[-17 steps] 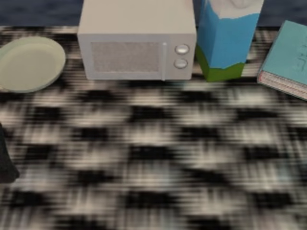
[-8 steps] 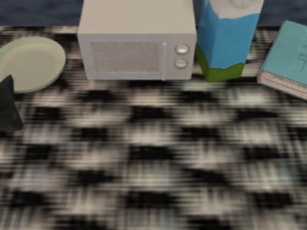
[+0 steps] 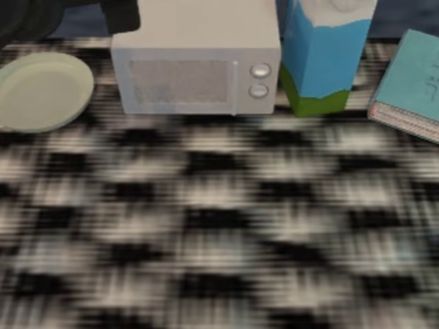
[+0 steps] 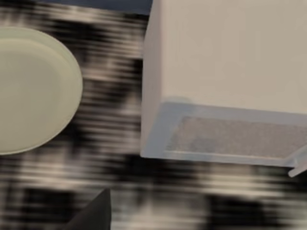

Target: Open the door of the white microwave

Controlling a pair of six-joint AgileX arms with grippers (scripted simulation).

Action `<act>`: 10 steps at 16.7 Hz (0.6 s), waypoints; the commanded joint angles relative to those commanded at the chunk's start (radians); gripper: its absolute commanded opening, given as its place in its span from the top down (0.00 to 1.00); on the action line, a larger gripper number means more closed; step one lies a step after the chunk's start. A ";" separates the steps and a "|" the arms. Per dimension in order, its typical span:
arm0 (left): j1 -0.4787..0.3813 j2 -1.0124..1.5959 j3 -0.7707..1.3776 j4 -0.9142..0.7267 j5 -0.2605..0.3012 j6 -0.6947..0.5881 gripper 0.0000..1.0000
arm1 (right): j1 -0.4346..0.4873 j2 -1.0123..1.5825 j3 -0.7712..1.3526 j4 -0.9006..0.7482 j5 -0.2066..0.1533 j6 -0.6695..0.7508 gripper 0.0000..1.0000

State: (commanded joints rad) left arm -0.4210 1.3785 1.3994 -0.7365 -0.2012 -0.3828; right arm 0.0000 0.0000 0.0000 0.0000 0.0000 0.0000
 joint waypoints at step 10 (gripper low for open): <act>-0.232 0.812 0.837 -0.411 -0.113 -0.212 0.00 | 0.000 0.000 0.000 0.000 0.000 0.000 0.00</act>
State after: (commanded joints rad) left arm -0.6533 2.1902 2.2363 -1.1480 -0.3147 -0.5952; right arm 0.0000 0.0000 0.0000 0.0000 0.0000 0.0000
